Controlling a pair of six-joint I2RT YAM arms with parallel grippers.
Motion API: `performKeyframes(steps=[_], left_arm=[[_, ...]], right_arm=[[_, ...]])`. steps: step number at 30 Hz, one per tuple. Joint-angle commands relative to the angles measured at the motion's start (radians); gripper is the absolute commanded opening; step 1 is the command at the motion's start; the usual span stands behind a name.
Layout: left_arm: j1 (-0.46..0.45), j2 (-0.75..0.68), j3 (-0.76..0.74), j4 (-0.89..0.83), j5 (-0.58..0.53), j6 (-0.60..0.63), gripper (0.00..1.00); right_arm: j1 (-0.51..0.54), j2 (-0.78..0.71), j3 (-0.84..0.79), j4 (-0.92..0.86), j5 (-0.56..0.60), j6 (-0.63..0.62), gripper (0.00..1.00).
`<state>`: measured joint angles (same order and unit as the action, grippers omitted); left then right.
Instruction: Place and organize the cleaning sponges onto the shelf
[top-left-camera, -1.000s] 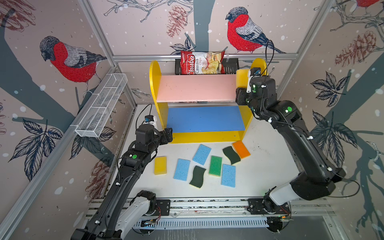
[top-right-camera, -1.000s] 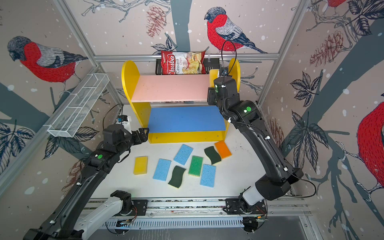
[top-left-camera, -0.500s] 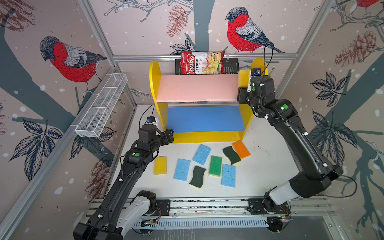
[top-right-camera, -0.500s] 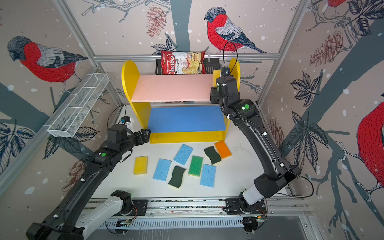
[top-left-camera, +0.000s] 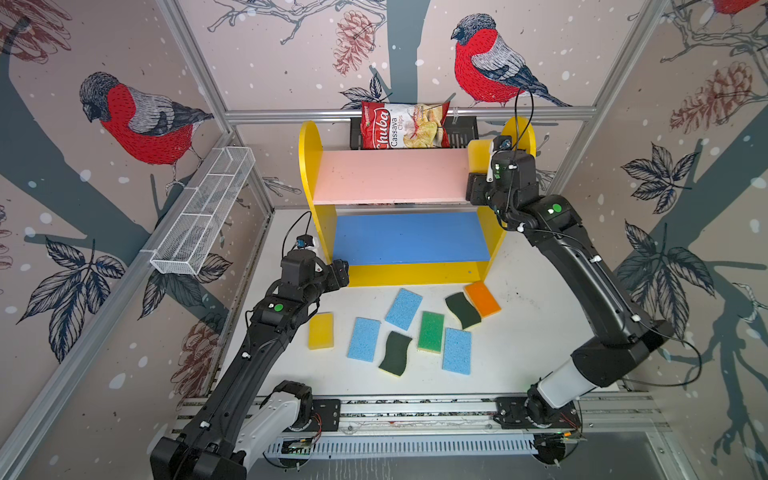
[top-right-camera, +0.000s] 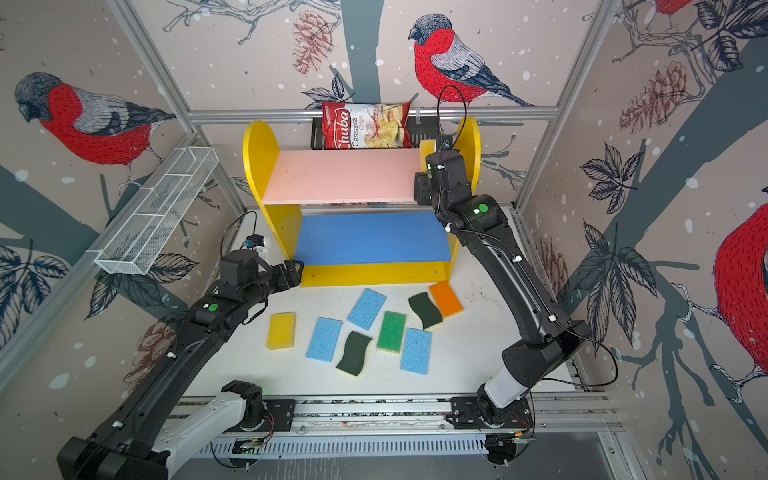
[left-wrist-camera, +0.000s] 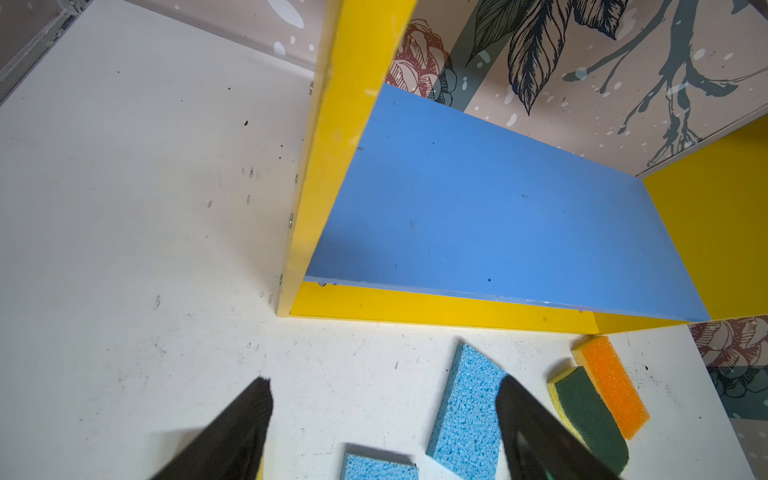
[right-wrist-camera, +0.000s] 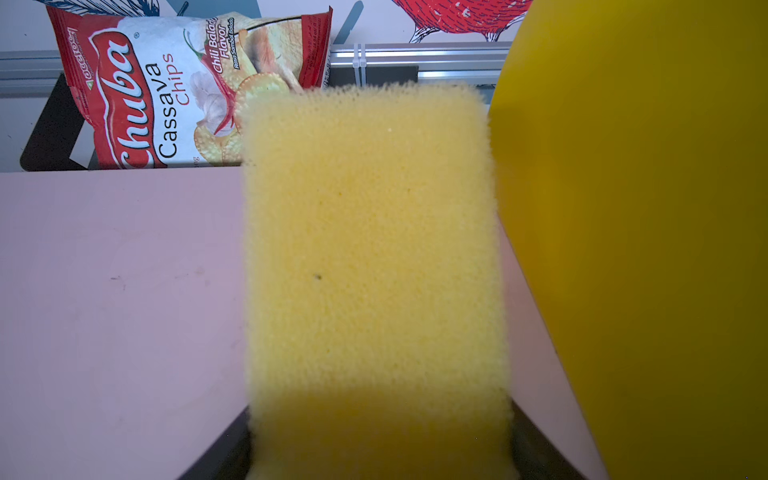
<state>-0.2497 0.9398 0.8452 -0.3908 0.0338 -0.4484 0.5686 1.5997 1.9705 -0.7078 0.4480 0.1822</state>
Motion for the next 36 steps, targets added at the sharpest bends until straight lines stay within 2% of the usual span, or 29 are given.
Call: performKeyframes(steps=[1,10,17,19,25,33,36], left_arm=[[-0.002,0.004,-0.002,0.040,0.015,-0.012,0.85],[-0.001,0.006,-0.012,0.050,0.017,-0.023,0.85],[-0.002,0.001,-0.015,0.049,0.019,-0.024,0.85],[-0.002,-0.001,-0.015,0.048,0.018,-0.024,0.85],[-0.002,-0.010,-0.013,0.035,0.009,-0.020,0.85],[-0.002,-0.012,-0.012,0.033,0.000,-0.016,0.85],[-0.003,-0.012,-0.014,0.033,0.000,-0.018,0.86]], right_arm=[[-0.001,0.003,0.003,0.001,0.022,-0.012,0.75],[0.002,-0.008,0.004,0.004,0.046,-0.018,0.83],[0.002,-0.017,-0.002,0.020,0.051,-0.030,0.83],[0.003,-0.012,-0.007,0.023,0.050,-0.038,0.80],[0.001,0.006,-0.016,0.026,0.064,-0.044,0.80],[0.001,0.017,-0.018,0.032,0.029,-0.063,0.68],[0.007,0.020,-0.018,0.032,0.005,-0.078,0.67]])
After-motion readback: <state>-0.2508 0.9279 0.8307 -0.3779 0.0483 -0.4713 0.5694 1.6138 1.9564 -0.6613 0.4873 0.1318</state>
